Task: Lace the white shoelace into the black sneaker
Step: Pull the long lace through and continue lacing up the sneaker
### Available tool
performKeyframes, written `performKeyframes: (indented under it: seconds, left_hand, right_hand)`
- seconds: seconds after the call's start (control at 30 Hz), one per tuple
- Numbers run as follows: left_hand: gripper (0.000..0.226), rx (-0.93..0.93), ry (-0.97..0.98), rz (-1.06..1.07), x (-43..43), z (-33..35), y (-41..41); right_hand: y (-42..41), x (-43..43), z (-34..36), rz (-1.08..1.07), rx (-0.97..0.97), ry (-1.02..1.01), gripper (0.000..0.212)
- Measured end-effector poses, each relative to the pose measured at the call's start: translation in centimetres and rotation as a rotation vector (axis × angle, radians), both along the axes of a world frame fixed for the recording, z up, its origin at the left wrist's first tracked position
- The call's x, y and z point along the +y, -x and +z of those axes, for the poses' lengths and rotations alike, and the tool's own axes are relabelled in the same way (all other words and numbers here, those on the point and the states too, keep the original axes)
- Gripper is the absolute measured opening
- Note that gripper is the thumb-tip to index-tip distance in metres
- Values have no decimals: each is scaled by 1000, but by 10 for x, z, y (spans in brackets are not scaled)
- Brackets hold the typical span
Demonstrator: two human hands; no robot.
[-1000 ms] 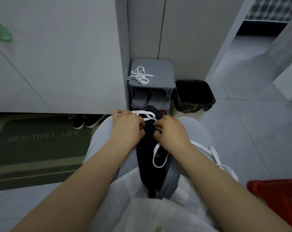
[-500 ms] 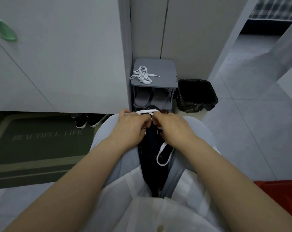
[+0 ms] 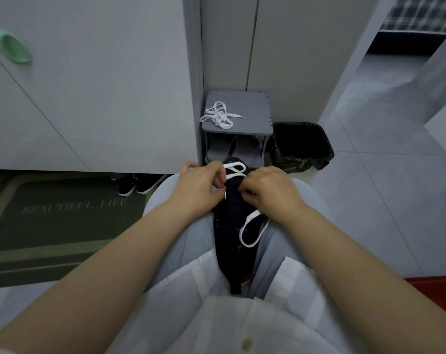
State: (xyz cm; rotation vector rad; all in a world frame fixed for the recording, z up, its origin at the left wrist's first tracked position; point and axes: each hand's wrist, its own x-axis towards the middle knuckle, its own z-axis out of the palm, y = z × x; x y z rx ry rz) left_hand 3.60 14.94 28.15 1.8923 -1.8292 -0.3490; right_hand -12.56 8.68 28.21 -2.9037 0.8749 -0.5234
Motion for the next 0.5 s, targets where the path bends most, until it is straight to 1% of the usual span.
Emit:
performKeyframes:
  seconds: [0.13,0.2,0.23,0.3,0.33,0.37,0.4,0.43,0.5]
  left_hand:
    - [26,49,-20,-50,-6,0,-2]
    - [26,112,-46,-59,-6,2,-4]
    - [26,151,-58,-45,-6,3,-6]
    - [29,234,-71,1,-5,7,-8]
    - [31,274,-68,20,-6,9,-9]
    - [32,310,-62,29,-8,12,-10]
    - [33,337,-60,31,-10,15,-11]
    - [33,353,-64,29,-12,17,-12]
    - [34,367,-89,32,-14,19,-14]
  right_hand:
    - [2,0,-4,27,-74,41,3]
    - [1,4,3,-9,-191,-45,3]
    - [-1,7,11,-46,-306,-167,3]
    - [-9,12,30,-84,-579,-525,7]
    - [-12,13,38,-73,-687,-635,13]
    - [-15,13,42,-66,-714,-658,19]
    - [-17,12,44,-55,-662,-648,22]
    - [-20,11,40,-59,-538,-608,23]
    - [-24,14,28,-103,-282,-540,18]
